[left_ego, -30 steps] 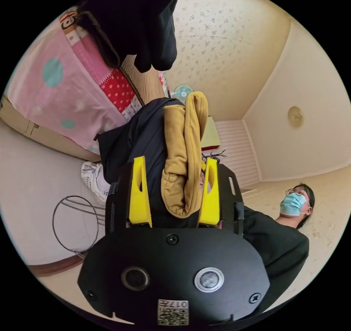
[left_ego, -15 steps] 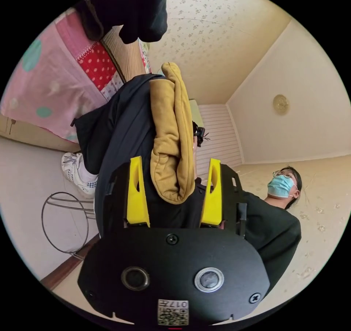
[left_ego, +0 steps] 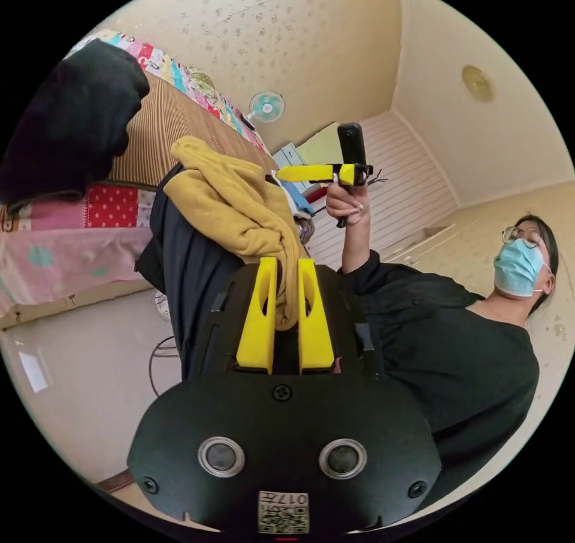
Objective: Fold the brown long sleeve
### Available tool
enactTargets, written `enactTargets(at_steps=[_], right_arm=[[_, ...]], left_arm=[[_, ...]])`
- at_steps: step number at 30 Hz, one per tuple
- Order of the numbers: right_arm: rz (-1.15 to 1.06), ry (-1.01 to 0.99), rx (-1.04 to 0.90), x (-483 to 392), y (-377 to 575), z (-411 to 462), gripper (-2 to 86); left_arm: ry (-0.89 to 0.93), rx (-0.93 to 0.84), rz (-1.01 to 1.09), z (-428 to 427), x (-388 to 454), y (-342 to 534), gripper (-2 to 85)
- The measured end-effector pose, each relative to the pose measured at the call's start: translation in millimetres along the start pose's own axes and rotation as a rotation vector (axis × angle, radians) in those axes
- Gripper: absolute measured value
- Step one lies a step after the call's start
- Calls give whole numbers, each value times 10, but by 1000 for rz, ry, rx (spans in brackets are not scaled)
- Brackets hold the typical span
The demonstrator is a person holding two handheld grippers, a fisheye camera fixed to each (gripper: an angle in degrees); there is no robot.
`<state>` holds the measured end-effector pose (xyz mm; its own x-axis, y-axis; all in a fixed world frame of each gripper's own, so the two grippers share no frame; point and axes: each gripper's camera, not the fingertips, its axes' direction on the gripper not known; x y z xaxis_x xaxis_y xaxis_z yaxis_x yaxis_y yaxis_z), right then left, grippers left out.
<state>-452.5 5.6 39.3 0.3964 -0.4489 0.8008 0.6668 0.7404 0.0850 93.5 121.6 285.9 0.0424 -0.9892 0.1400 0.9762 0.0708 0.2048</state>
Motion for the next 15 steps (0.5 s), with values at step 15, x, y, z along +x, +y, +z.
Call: enactTargets(at_steps=[15], right_arm=[[-138, 260, 58, -285, 1184, -653, 76]], left_arm=[[143, -48, 278, 1317, 1027, 324, 109]])
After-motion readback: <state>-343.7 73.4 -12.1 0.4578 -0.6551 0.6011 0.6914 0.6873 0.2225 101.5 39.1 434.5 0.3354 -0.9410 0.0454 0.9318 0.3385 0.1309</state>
